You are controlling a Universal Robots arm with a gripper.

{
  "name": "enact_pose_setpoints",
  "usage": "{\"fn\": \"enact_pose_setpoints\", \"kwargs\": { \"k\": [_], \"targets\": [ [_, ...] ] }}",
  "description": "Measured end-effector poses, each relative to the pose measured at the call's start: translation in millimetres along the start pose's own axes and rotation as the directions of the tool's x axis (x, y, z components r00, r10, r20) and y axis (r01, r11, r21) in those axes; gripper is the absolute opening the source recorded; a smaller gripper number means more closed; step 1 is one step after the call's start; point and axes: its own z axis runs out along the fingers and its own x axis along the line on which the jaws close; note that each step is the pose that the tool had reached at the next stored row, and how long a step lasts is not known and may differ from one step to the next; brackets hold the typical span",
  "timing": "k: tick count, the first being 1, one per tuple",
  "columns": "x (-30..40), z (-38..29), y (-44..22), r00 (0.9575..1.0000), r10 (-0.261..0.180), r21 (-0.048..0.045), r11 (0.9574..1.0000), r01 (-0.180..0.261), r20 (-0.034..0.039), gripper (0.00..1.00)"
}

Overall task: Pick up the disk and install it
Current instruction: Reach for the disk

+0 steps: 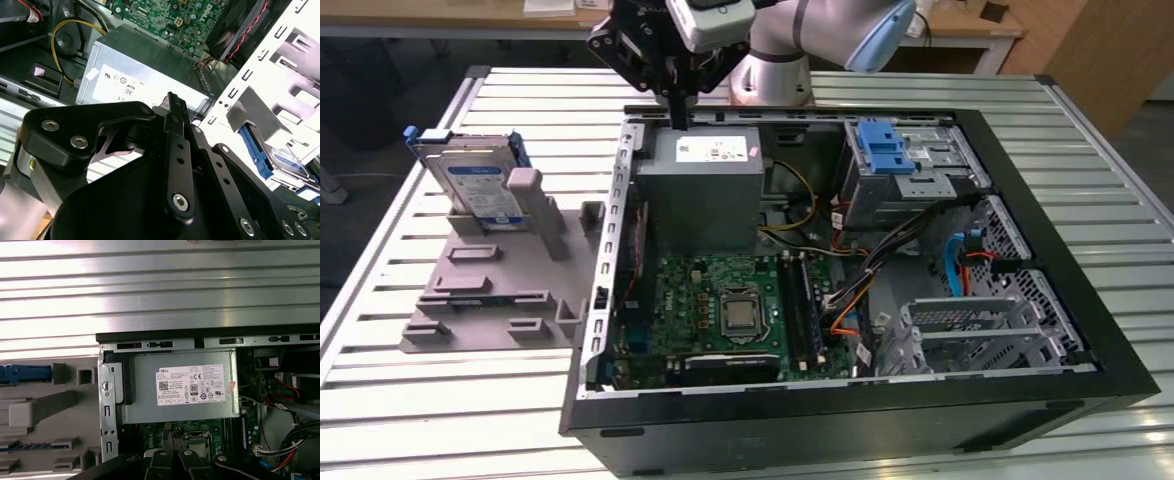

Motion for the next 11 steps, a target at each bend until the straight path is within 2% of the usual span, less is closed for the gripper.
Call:
{"fn": "enact_pose_setpoints", "kwargs": {
  "k": [11],
  "targets": [
    [3.9, 0.0, -0.3, 1.0000, 0.000, -0.0001, 1.0000, 0.000, 0.0000, 0.11]
  ]
}}
